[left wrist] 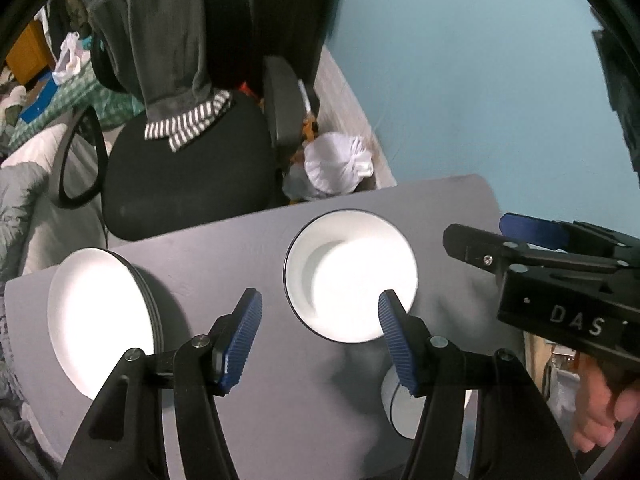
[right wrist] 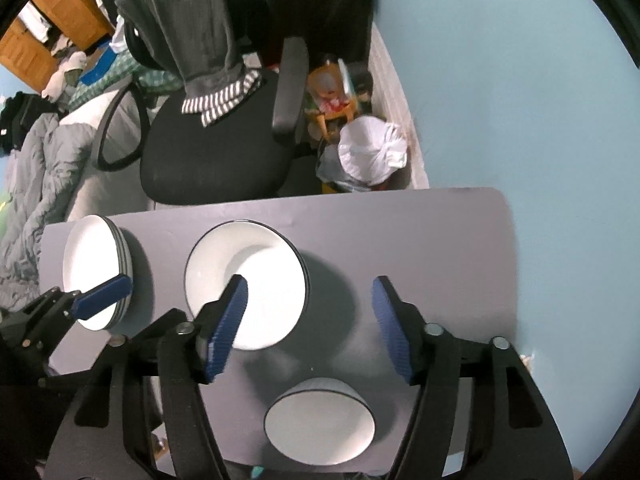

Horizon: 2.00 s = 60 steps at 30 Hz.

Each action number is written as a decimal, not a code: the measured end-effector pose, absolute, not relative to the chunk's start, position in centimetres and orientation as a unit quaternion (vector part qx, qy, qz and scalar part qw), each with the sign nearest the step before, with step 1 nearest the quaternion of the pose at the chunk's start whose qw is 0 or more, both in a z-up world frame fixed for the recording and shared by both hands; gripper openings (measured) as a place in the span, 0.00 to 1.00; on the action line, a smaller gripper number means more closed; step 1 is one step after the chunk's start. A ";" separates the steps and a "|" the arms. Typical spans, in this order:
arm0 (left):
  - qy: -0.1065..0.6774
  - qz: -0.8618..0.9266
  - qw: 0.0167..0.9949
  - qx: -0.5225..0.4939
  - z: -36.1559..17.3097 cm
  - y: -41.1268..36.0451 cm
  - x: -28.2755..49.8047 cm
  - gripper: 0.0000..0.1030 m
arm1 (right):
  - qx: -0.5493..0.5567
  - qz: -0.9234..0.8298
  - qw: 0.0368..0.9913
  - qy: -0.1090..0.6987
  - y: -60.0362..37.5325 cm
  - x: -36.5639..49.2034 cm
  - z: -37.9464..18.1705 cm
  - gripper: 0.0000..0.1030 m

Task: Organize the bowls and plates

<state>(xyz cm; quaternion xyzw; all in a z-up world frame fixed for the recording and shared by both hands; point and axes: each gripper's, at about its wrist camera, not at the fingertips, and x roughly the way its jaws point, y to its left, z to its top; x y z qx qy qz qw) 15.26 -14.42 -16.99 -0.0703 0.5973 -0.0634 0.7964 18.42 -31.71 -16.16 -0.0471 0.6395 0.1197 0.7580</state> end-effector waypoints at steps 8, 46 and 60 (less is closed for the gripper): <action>0.558 -0.080 0.824 -0.059 -13.2 -14.0 13.0 0.67 | -0.042 0.101 0.782 0.613 -32.2 16.5 -12.5 0.65; 0.519 -0.233 0.822 0.032 -10.6 -19.9 6.1 0.67 | 0.023 -0.010 0.808 0.589 -38.7 6.8 -7.7 0.65; 0.564 -0.242 0.786 0.069 -16.1 -22.0 5.7 0.67 | 0.050 -0.027 0.781 0.622 -41.1 6.0 -12.3 0.65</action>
